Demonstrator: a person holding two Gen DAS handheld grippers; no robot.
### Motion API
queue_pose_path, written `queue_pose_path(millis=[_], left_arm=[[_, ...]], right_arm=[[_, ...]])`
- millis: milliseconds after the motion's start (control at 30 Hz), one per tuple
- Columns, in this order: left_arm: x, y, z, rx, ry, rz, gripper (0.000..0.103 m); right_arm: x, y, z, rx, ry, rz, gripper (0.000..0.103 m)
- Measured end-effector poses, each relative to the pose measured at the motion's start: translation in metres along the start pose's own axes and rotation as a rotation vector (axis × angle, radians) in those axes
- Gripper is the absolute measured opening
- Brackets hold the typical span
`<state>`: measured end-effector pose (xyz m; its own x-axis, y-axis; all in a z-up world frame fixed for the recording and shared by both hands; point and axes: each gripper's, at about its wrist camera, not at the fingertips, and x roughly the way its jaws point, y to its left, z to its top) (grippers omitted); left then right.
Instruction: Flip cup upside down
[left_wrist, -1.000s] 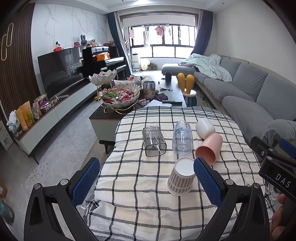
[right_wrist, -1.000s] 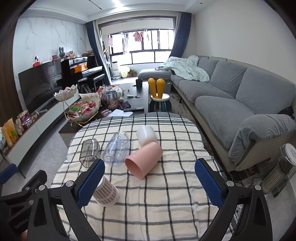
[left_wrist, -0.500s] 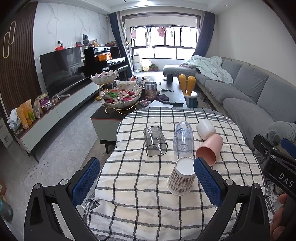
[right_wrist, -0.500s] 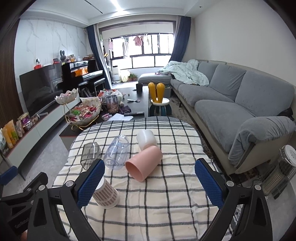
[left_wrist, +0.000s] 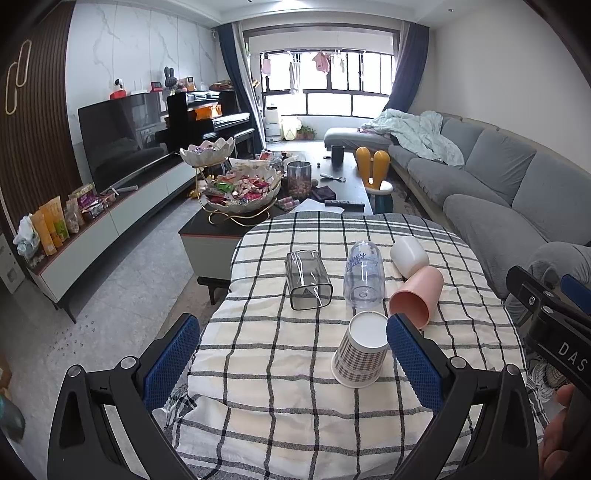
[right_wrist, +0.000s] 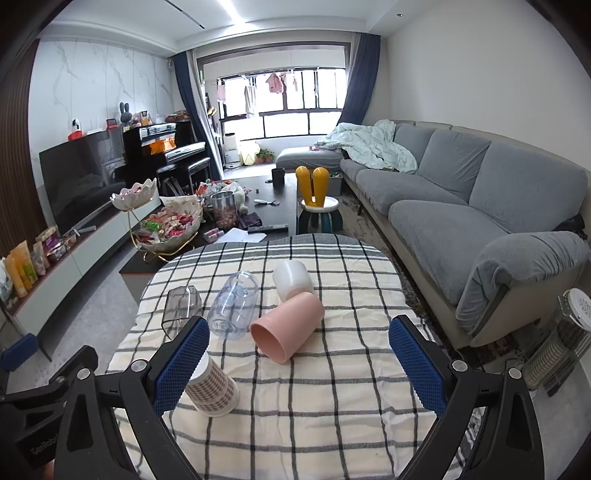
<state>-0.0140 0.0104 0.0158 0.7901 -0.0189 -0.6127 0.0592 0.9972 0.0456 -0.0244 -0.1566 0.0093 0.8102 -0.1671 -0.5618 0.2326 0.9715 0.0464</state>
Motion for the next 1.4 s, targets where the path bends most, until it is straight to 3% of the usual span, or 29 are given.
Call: queue_pose_path(millis=[1400], left_arm=[[-0.0101, 0.0011, 0.0061, -0.01, -0.044, 0.009, 0.103]], right_arm=[[0.0, -0.0003, 0.002, 0.007, 0.004, 0.003, 0.098]])
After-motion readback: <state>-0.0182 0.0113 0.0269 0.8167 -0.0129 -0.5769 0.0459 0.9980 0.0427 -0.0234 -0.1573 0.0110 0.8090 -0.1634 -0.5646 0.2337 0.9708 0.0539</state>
